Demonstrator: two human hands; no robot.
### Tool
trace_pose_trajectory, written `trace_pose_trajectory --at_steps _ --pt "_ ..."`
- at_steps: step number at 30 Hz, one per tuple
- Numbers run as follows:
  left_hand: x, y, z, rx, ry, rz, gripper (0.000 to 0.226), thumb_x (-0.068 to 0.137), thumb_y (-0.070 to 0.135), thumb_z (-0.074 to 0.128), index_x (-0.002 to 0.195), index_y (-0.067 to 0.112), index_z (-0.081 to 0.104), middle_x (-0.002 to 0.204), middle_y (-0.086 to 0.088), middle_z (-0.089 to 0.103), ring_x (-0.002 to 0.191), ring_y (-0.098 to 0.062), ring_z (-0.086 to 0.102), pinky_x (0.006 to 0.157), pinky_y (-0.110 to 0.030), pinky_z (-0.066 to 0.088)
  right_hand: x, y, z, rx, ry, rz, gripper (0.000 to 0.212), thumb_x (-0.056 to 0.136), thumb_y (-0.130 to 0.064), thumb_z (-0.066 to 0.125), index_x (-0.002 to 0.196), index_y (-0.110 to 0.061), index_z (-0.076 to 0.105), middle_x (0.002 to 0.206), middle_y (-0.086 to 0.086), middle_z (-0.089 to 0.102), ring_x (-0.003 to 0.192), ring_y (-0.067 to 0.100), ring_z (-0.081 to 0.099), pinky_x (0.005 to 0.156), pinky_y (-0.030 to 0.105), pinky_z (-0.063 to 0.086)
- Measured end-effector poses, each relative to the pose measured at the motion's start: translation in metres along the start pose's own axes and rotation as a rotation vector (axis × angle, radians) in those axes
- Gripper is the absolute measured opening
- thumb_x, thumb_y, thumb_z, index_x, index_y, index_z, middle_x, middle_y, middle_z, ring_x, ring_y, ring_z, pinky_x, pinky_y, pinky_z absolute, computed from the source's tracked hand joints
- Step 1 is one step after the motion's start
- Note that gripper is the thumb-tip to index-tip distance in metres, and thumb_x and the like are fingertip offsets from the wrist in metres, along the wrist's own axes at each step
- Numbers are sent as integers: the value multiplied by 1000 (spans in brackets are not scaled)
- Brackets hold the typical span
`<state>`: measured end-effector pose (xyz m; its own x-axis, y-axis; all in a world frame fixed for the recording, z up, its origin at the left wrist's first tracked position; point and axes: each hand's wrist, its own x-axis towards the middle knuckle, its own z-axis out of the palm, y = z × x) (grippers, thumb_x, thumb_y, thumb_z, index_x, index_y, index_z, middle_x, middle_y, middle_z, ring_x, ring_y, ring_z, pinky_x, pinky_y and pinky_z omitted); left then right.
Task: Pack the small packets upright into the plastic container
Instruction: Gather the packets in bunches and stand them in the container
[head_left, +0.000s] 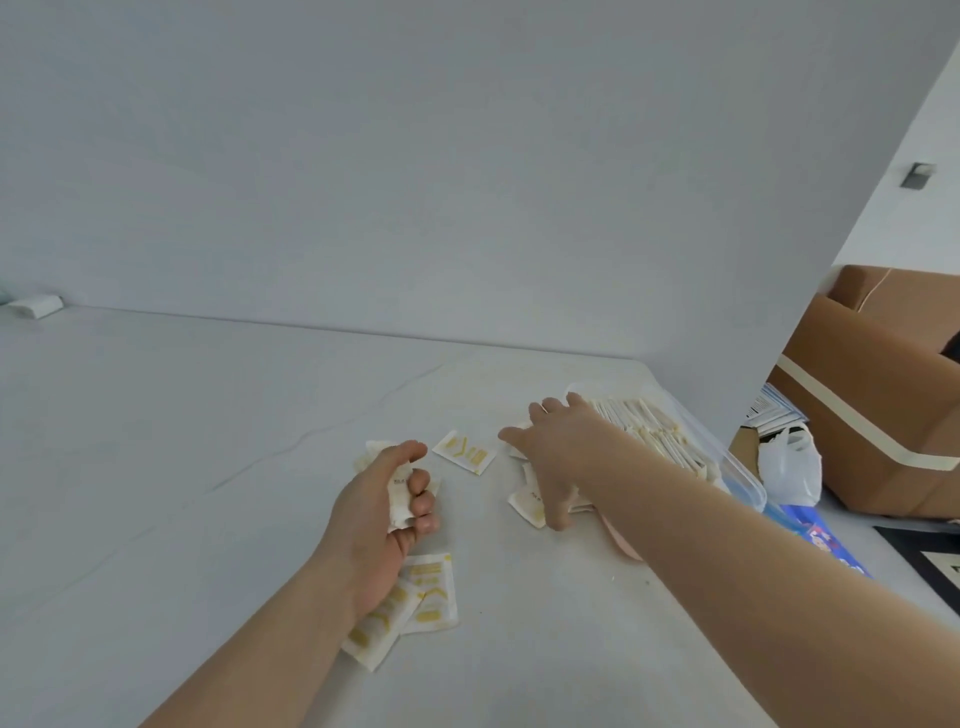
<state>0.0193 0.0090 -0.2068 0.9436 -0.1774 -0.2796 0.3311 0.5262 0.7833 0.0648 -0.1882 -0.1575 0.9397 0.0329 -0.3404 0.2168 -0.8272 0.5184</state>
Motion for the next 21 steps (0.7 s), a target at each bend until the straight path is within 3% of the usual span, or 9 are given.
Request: trace_pose_trajectory --at_steps 3,5,7,9,13,17,19,21 --pt "-2 -3 2 43 5 3 18 94 20 63 110 11 63 65 -2 46 56 -17 39 49 -28 32 9 2 -3 -7 -136 -8 122 56 -47 90 155 -34 20 133 7 56 133 28 45 120 54 14" --pt "-3 -4 3 58 -2 0 18 95 20 62 110 11 64 65 -2 47 55 -17 39 51 -29 32 12 2 0 0 -152 -13 120 58 -44 88 156 -35 19 108 0 62 129 27 52 121 58 1" --pt "-2 -5 2 71 -8 -3 18 95 21 63 110 11 65 65 -2 47 55 -17 40 52 -30 32 11 1 2 4 -126 3 110 59 -39 85 153 -33 28 84 -4 57 120 25 59 121 60 -9" --pt "-2 -5 2 76 -10 -4 19 95 22 62 110 11 65 65 -2 47 54 -17 40 52 -30 33 7 -1 3 -21 -76 3 91 61 -40 84 143 -30 45 81 -3 55 113 23 62 120 61 -13" --pt "-2 -5 2 94 -15 -9 19 95 23 63 109 11 66 66 -2 48 55 -17 39 54 -30 33 -6 -11 11 -65 158 -47 46 82 -37 72 124 -22 59 99 0 61 108 23 64 125 56 -1" --pt "-4 -7 5 128 -35 -32 17 95 24 63 107 12 67 66 -2 48 54 -17 39 56 -31 33 -20 -15 21 18 317 -44 15 96 -22 54 108 -20 62 97 1 64 100 26 66 122 45 21" --pt "-4 -9 6 142 -49 -57 17 96 25 63 106 12 66 66 -2 47 54 -17 38 54 -31 32 -31 -13 21 99 359 -31 11 99 -24 53 102 -20 63 97 2 66 89 27 64 100 36 38" --pt "-4 -11 7 158 -69 -80 17 96 26 64 105 11 66 65 -2 46 54 -17 37 52 -30 32 -44 -14 19 190 389 -17 19 105 -30 46 98 -18 60 87 3 59 83 30 59 76 33 34"
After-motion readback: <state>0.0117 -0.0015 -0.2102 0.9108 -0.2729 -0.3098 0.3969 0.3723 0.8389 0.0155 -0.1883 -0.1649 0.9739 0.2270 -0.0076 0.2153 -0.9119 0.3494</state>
